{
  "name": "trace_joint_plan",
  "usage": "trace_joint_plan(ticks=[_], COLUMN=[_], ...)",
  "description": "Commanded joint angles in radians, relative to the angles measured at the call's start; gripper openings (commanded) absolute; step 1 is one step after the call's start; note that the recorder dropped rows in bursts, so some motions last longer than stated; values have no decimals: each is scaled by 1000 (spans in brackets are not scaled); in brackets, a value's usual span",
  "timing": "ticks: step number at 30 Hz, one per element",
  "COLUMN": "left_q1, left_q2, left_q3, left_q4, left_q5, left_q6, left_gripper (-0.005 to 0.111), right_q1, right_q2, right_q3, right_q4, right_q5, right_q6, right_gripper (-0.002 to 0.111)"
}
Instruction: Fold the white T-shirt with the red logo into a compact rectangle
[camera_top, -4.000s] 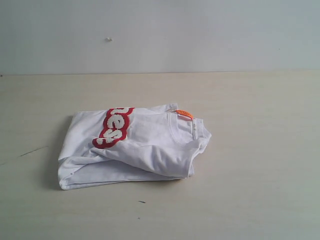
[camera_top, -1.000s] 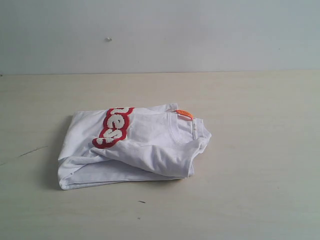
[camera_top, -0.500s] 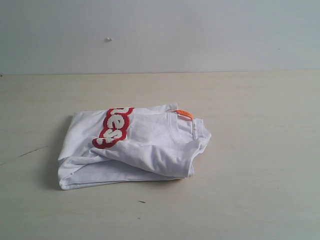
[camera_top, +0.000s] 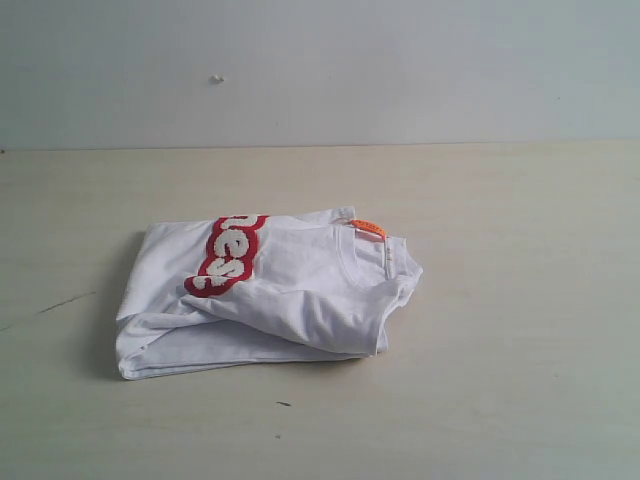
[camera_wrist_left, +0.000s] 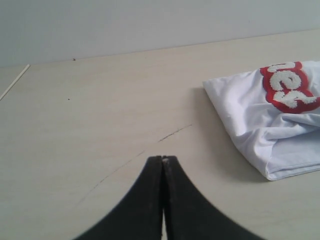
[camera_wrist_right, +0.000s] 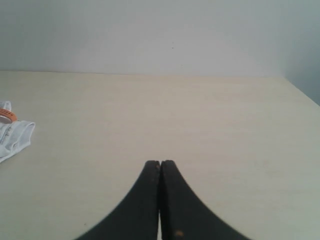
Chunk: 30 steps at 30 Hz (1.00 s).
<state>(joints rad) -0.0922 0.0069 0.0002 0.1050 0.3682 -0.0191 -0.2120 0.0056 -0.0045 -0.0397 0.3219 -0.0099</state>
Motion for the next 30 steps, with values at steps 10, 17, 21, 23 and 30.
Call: trace_joint_plan(ticks=[10, 17, 21, 23, 30], left_q1=[3, 3, 3, 3, 3], left_q2=[-7, -7, -7, -7, -7], left_q3=[0, 0, 0, 0, 0], left_q4=[-6, -6, -6, -6, -6], left_q5=[-3, -3, -3, -3, -3], left_q6=[0, 0, 0, 0, 0], left_gripper=[0, 0, 0, 0, 0], right_q1=[-4, -4, -4, -4, -4], right_q2=[-6, -6, -6, -6, -6], right_q3=[5, 5, 5, 5, 5], right_q4=[30, 30, 30, 30, 30], right_q5=[16, 16, 16, 16, 16], right_q6=[-4, -4, -4, -4, -4], right_gripper=[0, 0, 0, 0, 0])
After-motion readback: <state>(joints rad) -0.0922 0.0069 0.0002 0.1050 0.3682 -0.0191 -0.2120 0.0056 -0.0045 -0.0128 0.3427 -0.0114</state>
